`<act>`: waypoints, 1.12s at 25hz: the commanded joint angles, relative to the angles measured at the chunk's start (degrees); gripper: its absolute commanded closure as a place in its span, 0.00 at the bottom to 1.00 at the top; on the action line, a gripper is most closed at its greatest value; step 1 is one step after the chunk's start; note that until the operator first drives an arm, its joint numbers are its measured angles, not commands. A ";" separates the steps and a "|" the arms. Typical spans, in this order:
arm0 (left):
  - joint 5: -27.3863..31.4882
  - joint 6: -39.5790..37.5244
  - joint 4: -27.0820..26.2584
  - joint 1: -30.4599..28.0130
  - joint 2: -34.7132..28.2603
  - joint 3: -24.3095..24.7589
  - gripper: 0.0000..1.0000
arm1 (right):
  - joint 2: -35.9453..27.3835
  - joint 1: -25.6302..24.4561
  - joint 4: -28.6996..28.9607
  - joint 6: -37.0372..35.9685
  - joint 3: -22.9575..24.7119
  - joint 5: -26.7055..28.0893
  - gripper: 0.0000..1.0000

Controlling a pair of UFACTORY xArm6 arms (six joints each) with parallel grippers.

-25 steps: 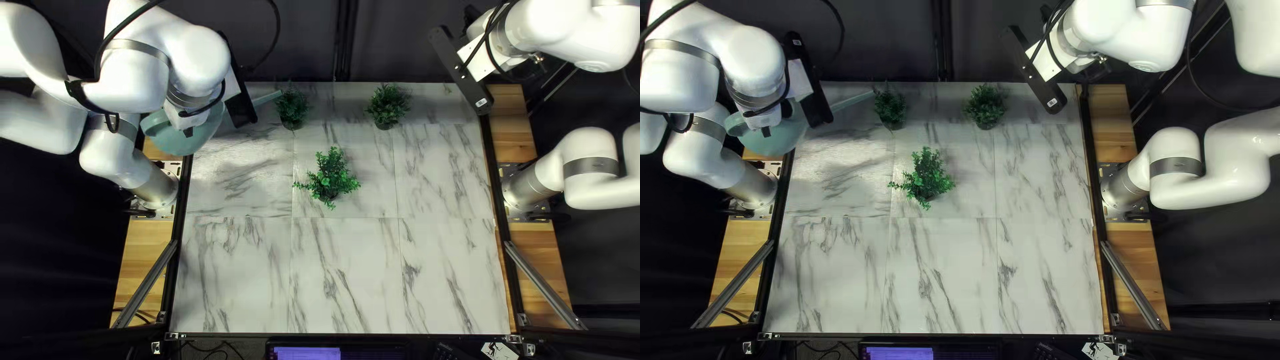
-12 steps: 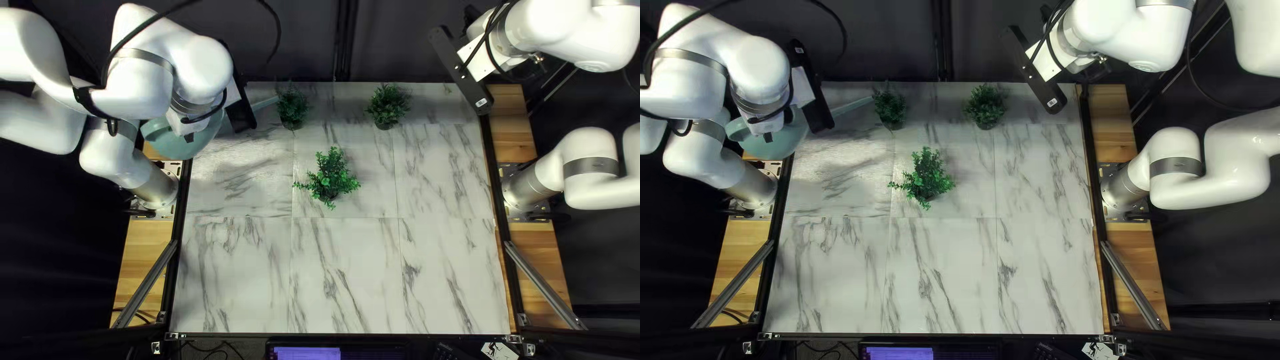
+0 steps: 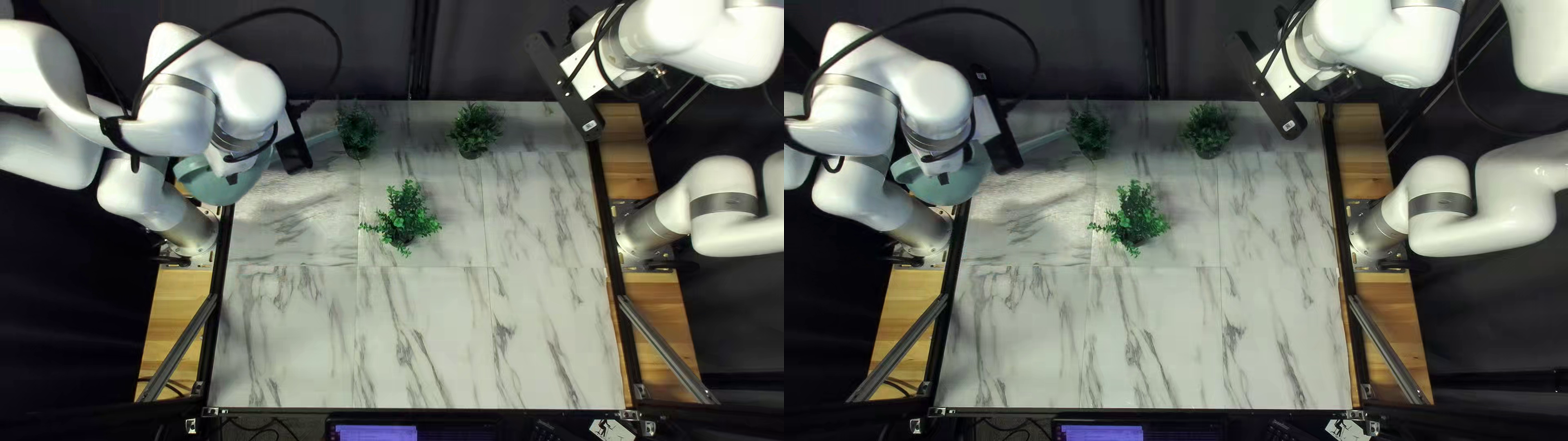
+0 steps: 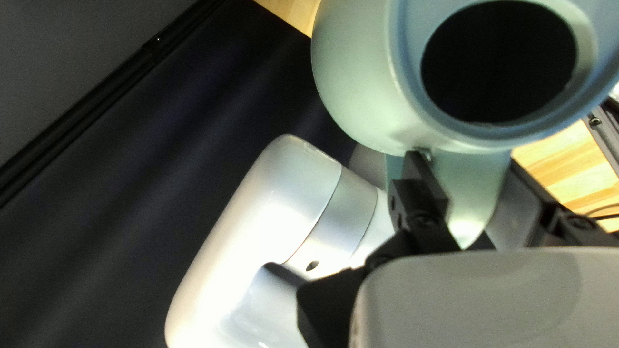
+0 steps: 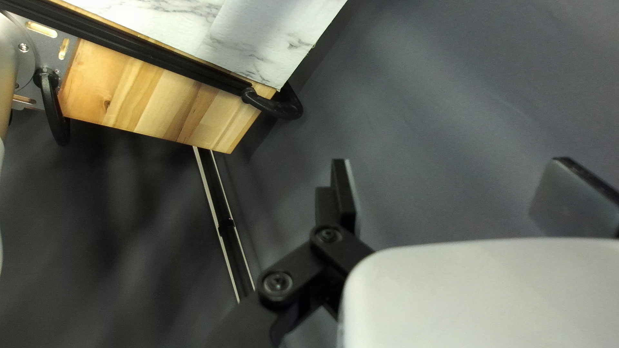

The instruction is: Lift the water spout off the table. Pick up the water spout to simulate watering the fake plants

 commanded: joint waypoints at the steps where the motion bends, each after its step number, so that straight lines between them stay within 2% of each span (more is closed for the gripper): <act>1: 0.37 0.45 -0.08 0.24 0.36 -0.50 1.00 | 0.00 0.00 0.00 0.00 0.00 0.00 0.00; 28: -0.46 2.42 0.44 2.58 2.09 -0.32 1.00 | 0.00 0.00 0.00 0.00 0.00 0.00 0.00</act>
